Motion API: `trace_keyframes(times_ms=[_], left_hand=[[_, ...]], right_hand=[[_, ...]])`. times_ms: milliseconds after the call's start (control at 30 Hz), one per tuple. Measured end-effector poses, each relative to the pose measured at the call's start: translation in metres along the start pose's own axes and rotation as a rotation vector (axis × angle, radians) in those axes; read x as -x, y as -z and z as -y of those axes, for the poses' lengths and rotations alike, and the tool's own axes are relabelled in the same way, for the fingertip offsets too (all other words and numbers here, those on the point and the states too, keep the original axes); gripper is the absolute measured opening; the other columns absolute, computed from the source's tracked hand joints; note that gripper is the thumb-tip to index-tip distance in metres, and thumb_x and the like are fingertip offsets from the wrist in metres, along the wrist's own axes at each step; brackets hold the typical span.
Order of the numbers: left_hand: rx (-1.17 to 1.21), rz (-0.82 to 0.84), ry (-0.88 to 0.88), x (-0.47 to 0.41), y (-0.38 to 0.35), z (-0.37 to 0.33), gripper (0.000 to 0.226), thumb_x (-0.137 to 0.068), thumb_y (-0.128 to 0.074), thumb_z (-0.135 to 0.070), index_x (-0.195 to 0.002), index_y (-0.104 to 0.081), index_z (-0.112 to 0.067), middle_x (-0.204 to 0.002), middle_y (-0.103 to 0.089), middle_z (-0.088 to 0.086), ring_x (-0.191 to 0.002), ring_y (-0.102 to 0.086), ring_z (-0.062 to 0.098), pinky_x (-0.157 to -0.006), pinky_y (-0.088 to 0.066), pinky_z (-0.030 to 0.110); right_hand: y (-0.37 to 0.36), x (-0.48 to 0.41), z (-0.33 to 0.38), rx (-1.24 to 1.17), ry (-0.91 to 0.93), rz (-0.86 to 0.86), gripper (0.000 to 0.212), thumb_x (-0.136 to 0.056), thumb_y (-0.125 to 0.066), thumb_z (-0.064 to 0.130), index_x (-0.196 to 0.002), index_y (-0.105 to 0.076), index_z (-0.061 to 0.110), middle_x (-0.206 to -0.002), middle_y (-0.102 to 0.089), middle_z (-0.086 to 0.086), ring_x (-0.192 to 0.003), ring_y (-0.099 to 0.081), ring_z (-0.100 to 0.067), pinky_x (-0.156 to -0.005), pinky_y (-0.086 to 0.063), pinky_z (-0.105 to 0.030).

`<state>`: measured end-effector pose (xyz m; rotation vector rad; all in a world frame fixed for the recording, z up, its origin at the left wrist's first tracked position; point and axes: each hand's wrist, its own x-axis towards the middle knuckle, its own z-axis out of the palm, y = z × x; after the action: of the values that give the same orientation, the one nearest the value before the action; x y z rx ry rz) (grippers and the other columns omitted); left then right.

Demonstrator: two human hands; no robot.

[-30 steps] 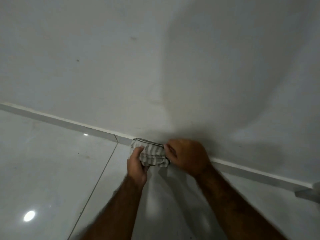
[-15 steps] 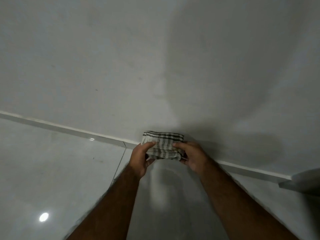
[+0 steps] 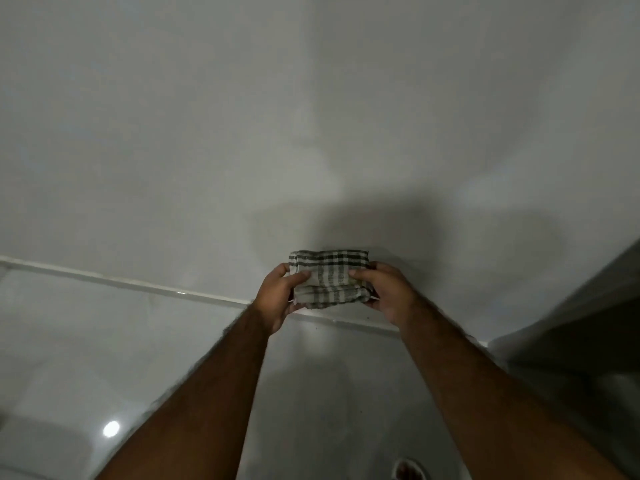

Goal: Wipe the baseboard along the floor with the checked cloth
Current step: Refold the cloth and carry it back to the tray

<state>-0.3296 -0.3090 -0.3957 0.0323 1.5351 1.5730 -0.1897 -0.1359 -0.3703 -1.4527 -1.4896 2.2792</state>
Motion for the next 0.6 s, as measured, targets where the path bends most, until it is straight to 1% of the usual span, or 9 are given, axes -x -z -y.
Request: trace_keyframes(times_ms=[67, 133, 200, 333, 400, 467, 533, 600], left_hand=[[-0.012, 0.022, -0.010, 0.025, -0.010, -0.042, 0.018, -0.092, -0.072, -0.015, -0.109, -0.069, -0.015, -0.107, -0.083, 0.010, -0.083, -0.081, 0.017, -0.066, -0.063, 0.029], [-0.023, 0.051, -0.017, 0.051, -0.023, -0.080, 0.020, -0.094, -0.070, -0.013, -0.114, -0.067, -0.011, -0.109, -0.082, 0.011, -0.088, -0.081, 0.020, -0.071, -0.065, 0.033], [-0.019, 0.090, -0.027, 0.077, -0.038, -0.112, 0.021, -0.097, -0.066, -0.011, -0.118, -0.065, -0.008, -0.106, -0.083, 0.010, -0.091, -0.080, 0.023, -0.075, -0.066, 0.037], [-0.027, 0.143, -0.037, 0.133, -0.070, -0.175, 0.020, -0.100, -0.064, -0.010, -0.119, -0.063, -0.010, -0.099, -0.083, 0.004, -0.088, -0.081, 0.020, -0.069, -0.065, 0.034], [-0.036, 0.171, -0.037, 0.161, -0.087, -0.203, 0.022, -0.100, -0.064, -0.012, -0.121, -0.063, -0.011, -0.101, -0.083, 0.004, -0.090, -0.081, 0.020, -0.070, -0.065, 0.033], [-0.039, 0.193, -0.045, 0.185, -0.104, -0.227, 0.025, -0.100, -0.065, -0.014, -0.125, -0.063, -0.011, -0.108, -0.082, 0.005, -0.095, -0.080, 0.022, -0.073, -0.065, 0.036], [-0.051, 0.215, -0.062, 0.201, -0.121, -0.246, 0.030, -0.099, -0.066, -0.016, -0.128, -0.062, -0.011, -0.116, -0.080, 0.008, -0.099, -0.079, 0.023, -0.077, -0.065, 0.039], [-0.069, 0.233, -0.077, 0.216, -0.137, -0.260, 0.031, -0.099, -0.067, -0.017, -0.129, -0.062, -0.014, -0.119, -0.078, 0.007, -0.099, -0.078, 0.022, -0.076, -0.065, 0.039]], right_hand=[[-0.002, 0.033, 0.035, -0.011, 0.017, -0.004, 0.013, -0.095, -0.078, 0.006, -0.102, -0.074, 0.017, -0.093, -0.079, -0.002, -0.081, -0.073, -0.017, -0.070, -0.056, -0.029], [-0.002, 0.065, 0.066, -0.016, 0.034, -0.008, 0.014, -0.094, -0.079, 0.006, -0.101, -0.074, 0.018, -0.094, -0.079, -0.002, -0.083, -0.073, -0.017, -0.071, -0.055, -0.029], [0.000, 0.097, 0.094, -0.027, 0.057, -0.011, 0.015, -0.094, -0.079, 0.006, -0.100, -0.074, 0.018, -0.092, -0.080, 0.000, -0.084, -0.073, -0.017, -0.072, -0.055, -0.029], [0.010, 0.165, 0.150, -0.026, 0.101, -0.013, 0.017, -0.093, -0.080, 0.007, -0.104, -0.074, 0.017, -0.088, -0.081, 0.003, -0.081, -0.075, -0.014, -0.075, -0.057, -0.031], [0.018, 0.199, 0.179, -0.011, 0.126, -0.015, 0.016, -0.093, -0.080, 0.007, -0.104, -0.075, 0.018, -0.087, -0.081, 0.004, -0.081, -0.075, -0.012, -0.075, -0.057, -0.031], [0.025, 0.231, 0.206, -0.002, 0.153, -0.028, 0.019, -0.092, -0.080, 0.006, -0.108, -0.075, 0.016, -0.091, -0.082, 0.002, -0.085, -0.075, -0.014, -0.076, -0.057, -0.031], [0.034, 0.256, 0.228, -0.006, 0.178, -0.040, 0.025, -0.093, -0.080, 0.006, -0.116, -0.075, 0.012, -0.100, -0.081, -0.002, -0.092, -0.074, -0.017, -0.079, -0.057, -0.032], [0.043, 0.278, 0.244, -0.019, 0.192, -0.052, 0.028, -0.093, -0.080, 0.005, -0.119, -0.073, 0.010, -0.105, -0.080, -0.005, -0.094, -0.074, -0.018, -0.076, -0.057, -0.031]])
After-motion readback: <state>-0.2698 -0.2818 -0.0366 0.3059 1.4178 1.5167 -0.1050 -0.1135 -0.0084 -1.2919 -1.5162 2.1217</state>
